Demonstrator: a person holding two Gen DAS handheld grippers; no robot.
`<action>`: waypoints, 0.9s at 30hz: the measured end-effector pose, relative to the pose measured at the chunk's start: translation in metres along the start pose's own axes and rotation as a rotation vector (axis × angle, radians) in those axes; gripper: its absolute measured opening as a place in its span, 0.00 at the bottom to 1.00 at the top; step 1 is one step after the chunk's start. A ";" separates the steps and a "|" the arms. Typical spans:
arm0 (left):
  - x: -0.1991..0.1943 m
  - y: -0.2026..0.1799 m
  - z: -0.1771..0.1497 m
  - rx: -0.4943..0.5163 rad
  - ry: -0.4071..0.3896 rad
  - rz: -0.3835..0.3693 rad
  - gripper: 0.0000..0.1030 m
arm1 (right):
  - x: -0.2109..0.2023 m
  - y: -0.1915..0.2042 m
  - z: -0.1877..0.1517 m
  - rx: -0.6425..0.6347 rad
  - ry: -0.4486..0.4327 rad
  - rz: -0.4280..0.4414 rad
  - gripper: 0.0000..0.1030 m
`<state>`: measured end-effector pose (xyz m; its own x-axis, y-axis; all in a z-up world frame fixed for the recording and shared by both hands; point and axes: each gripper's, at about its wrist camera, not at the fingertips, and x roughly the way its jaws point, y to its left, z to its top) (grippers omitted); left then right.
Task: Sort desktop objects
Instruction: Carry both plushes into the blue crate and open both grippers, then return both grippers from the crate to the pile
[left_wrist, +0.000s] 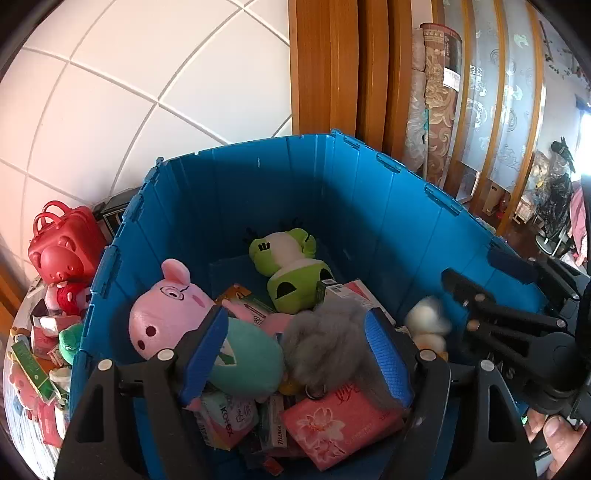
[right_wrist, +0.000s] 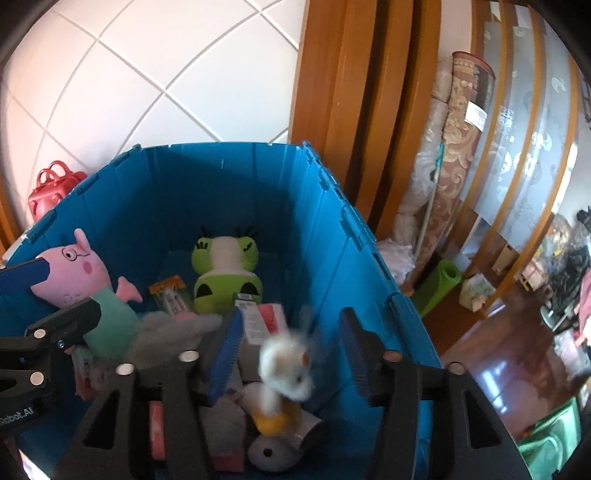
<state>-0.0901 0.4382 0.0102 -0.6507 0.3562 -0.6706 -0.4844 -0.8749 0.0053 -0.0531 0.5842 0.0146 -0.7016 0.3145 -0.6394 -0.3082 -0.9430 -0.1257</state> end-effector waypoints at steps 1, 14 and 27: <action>0.000 0.000 0.000 0.001 0.000 -0.001 0.74 | -0.001 0.001 0.001 0.000 -0.005 0.001 0.75; -0.006 0.006 -0.002 -0.031 -0.044 -0.010 0.78 | -0.008 -0.004 0.005 0.037 -0.067 -0.009 1.00; -0.105 0.081 -0.031 -0.222 -0.337 0.151 0.99 | -0.041 0.011 0.002 0.094 -0.190 0.182 1.00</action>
<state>-0.0431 0.3201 0.0578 -0.8770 0.2735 -0.3949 -0.2550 -0.9618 -0.0998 -0.0293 0.5608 0.0408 -0.8559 0.1644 -0.4903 -0.2183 -0.9744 0.0544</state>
